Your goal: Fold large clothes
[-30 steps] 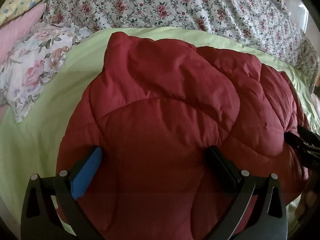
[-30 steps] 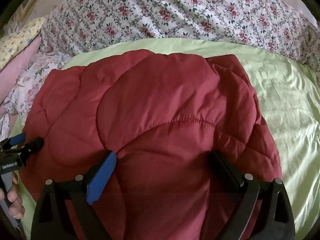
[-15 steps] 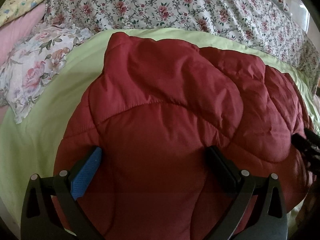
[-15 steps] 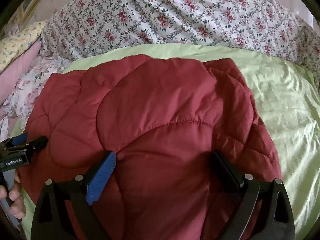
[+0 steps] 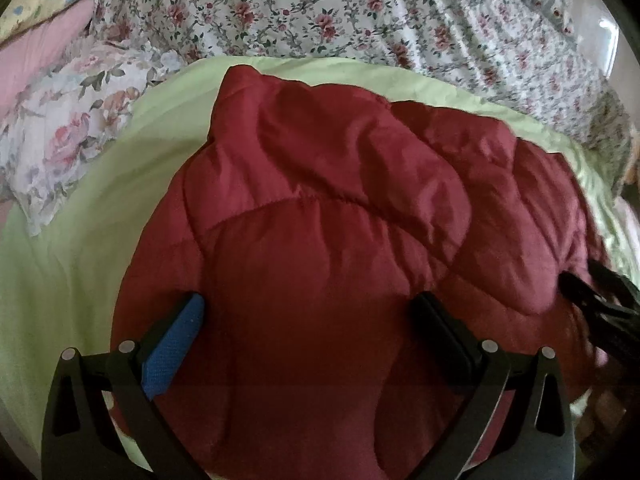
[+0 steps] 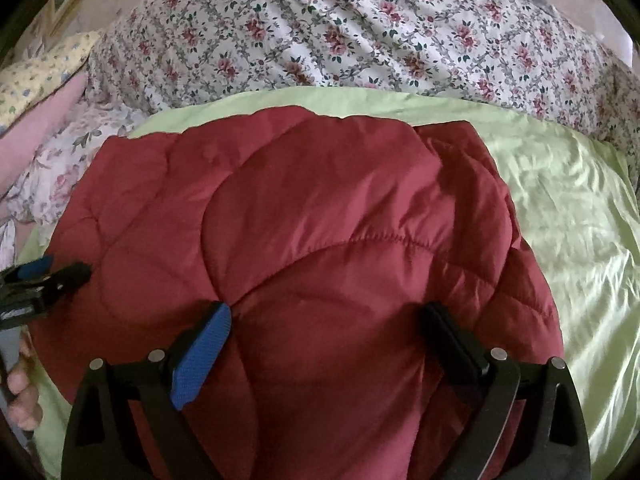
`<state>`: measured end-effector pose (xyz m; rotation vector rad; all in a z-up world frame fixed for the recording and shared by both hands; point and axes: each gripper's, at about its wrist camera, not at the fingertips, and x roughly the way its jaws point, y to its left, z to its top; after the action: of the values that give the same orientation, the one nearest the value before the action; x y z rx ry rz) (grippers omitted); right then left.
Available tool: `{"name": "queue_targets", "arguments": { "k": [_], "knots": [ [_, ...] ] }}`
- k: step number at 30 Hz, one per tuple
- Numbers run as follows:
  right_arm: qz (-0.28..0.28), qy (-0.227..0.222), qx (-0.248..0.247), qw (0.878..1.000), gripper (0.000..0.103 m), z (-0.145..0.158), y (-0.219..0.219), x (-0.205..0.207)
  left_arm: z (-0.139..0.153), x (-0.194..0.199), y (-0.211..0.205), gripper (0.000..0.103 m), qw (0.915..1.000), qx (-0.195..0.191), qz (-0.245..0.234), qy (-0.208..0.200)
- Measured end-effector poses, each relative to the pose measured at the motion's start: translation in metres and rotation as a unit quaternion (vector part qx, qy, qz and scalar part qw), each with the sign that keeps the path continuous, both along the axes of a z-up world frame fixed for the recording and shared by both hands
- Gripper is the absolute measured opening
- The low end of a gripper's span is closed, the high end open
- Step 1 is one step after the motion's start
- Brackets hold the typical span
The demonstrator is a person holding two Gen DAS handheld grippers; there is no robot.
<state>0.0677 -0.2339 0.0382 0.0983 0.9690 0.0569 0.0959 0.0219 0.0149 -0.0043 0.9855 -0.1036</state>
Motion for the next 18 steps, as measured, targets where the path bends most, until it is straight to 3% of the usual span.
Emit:
{"name": "queue_targets", "arguments": {
  "k": [8,18],
  "knots": [
    [0.011,-0.007,0.026,1.000,0.097,0.035,0.005,-0.032,0.015,-0.042,0.009,0.103,0.9998,-0.011,-0.017,0.001],
    [0.027,0.033,0.052,0.998,0.097,0.037,0.010,-0.098,0.011,-0.091,0.004,0.103,0.9989,-0.014,-0.040,0.017]
  ]
}}
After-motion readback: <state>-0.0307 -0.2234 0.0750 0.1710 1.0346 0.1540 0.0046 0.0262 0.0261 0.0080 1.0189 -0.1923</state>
